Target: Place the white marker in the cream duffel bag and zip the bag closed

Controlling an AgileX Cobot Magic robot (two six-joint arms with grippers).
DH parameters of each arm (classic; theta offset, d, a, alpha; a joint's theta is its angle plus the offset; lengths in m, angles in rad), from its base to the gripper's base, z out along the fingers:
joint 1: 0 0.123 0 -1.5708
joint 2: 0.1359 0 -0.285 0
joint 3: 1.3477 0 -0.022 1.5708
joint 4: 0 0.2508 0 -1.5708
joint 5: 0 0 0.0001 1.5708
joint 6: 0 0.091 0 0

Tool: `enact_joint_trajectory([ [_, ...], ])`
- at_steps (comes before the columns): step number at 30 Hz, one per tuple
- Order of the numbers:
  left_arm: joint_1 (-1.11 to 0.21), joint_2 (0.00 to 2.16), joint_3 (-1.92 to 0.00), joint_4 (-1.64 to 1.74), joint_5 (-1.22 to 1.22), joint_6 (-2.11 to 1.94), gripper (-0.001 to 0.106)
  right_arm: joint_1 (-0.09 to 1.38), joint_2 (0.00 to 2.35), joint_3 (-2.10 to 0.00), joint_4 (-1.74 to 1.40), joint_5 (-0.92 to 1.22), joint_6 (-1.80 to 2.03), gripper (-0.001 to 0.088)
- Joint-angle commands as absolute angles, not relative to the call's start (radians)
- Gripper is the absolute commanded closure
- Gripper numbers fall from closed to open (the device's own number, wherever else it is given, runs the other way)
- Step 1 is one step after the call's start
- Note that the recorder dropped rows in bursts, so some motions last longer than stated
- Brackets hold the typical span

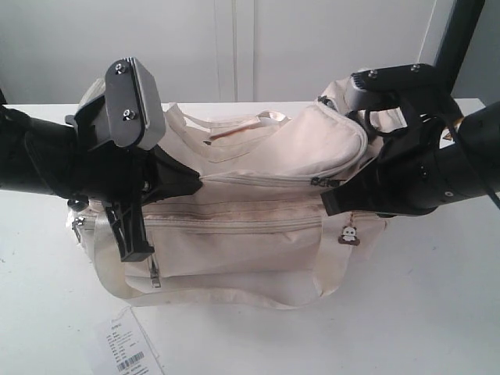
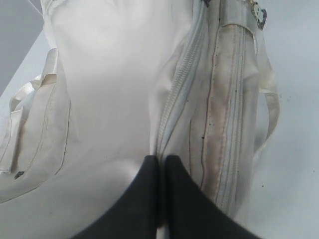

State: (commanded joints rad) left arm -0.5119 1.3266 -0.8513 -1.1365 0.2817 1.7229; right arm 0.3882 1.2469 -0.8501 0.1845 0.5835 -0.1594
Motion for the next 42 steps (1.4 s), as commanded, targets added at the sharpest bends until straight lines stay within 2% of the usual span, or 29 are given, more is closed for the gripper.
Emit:
enact_joint_trajectory([
  [31, -0.512, 1.327, -0.851, -1.137, 0.281, 1.723, 0.105, 0.336, 1.245, -0.900, 0.148, 0.615, -0.179, 0.0868],
  [42, -0.512, 1.327, -0.851, -1.137, 0.281, 1.723, 0.105, 0.277, 1.244, -0.900, 0.130, 0.629, -0.181, 0.0868],
])
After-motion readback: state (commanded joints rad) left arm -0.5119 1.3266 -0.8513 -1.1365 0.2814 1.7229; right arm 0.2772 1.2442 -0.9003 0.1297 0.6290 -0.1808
